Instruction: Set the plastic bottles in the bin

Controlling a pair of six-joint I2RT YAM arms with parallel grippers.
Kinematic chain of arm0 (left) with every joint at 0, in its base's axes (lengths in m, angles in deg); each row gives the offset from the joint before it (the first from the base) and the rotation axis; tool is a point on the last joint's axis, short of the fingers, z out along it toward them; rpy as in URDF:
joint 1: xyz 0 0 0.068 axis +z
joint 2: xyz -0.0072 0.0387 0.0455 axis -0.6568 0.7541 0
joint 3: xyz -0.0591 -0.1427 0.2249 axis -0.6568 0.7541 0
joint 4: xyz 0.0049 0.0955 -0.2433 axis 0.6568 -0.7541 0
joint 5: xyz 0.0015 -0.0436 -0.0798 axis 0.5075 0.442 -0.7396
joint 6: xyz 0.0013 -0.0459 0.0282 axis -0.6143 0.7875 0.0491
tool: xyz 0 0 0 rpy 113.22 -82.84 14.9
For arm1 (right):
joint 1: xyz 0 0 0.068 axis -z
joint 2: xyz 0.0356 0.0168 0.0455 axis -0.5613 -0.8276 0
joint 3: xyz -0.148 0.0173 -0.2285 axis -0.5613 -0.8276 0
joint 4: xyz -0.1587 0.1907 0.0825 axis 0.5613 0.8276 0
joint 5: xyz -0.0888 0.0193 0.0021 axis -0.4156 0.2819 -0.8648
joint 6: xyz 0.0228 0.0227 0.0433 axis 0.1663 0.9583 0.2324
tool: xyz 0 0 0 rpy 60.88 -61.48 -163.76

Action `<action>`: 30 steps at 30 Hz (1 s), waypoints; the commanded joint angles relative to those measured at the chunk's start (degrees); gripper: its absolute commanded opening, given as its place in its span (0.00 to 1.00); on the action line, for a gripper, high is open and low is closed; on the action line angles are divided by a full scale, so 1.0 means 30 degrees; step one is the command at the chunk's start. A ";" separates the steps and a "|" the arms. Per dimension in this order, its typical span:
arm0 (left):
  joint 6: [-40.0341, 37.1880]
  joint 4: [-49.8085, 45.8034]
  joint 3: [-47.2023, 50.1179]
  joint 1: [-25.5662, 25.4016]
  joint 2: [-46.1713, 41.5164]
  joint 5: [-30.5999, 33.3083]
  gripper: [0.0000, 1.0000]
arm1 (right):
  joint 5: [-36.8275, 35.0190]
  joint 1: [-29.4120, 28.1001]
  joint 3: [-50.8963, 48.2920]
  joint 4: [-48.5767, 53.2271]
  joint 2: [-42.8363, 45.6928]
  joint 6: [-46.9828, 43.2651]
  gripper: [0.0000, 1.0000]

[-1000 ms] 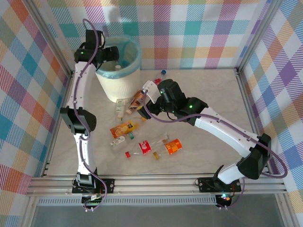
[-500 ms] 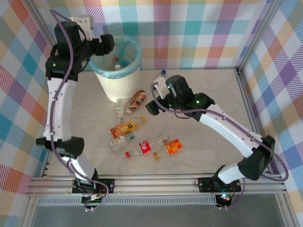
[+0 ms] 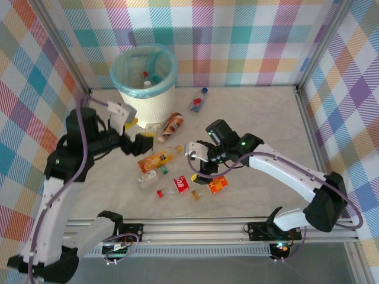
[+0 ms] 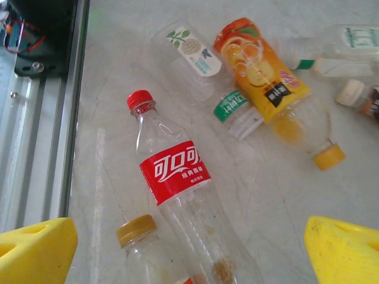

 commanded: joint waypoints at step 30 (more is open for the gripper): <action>-0.4620 -0.3933 0.1910 -0.0126 -0.6498 0.2302 1.00 | -0.1703 -0.2373 0.3278 0.0235 -1.0360 -0.5380 0.86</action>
